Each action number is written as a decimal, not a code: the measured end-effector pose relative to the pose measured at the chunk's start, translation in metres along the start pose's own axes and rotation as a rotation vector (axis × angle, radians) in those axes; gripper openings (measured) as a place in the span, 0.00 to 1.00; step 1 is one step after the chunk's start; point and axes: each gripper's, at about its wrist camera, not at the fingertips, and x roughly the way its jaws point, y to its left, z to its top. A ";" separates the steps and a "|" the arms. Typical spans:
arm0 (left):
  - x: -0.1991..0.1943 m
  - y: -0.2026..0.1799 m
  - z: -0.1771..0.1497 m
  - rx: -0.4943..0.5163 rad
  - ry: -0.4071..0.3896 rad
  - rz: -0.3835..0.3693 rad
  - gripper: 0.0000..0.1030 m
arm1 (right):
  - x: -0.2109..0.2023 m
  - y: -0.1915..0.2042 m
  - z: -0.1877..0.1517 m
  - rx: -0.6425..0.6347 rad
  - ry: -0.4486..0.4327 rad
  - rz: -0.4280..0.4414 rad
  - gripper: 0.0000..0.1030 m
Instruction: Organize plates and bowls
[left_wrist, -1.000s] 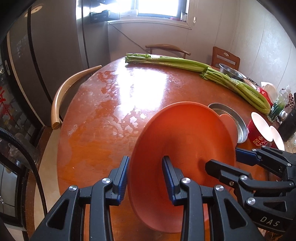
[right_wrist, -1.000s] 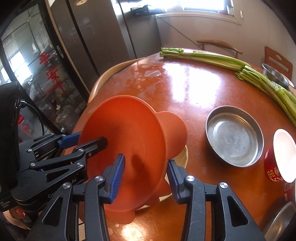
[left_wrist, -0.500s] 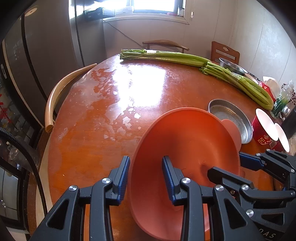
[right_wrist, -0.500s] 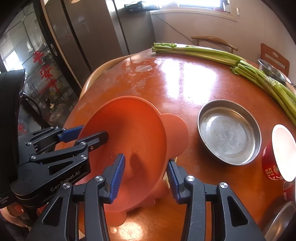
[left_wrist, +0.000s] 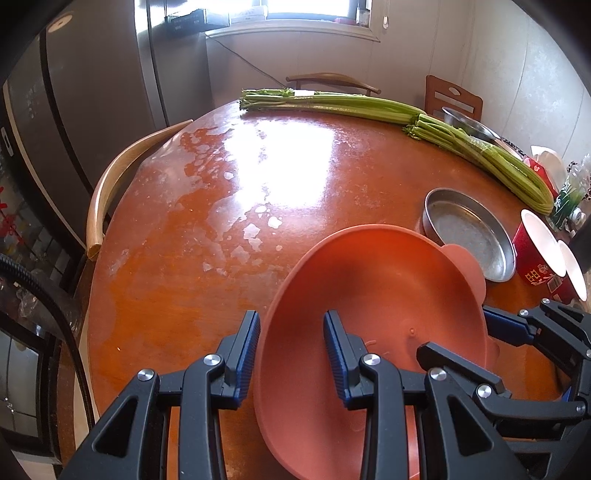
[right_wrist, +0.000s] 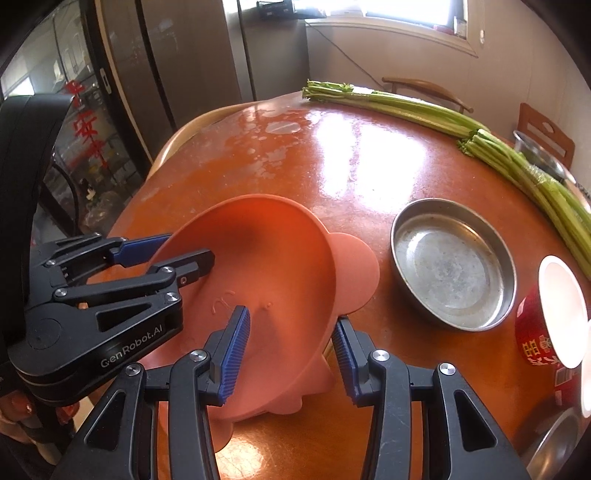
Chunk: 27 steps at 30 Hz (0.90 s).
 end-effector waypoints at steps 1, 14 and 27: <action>0.001 0.001 0.000 -0.003 0.001 0.000 0.35 | 0.000 0.001 -0.001 -0.004 -0.002 -0.012 0.46; -0.010 -0.001 0.001 -0.017 -0.034 -0.013 0.35 | -0.014 -0.011 0.001 0.025 -0.060 -0.005 0.48; -0.055 -0.024 0.008 -0.024 -0.149 -0.029 0.51 | -0.089 -0.053 -0.020 0.106 -0.263 -0.078 0.57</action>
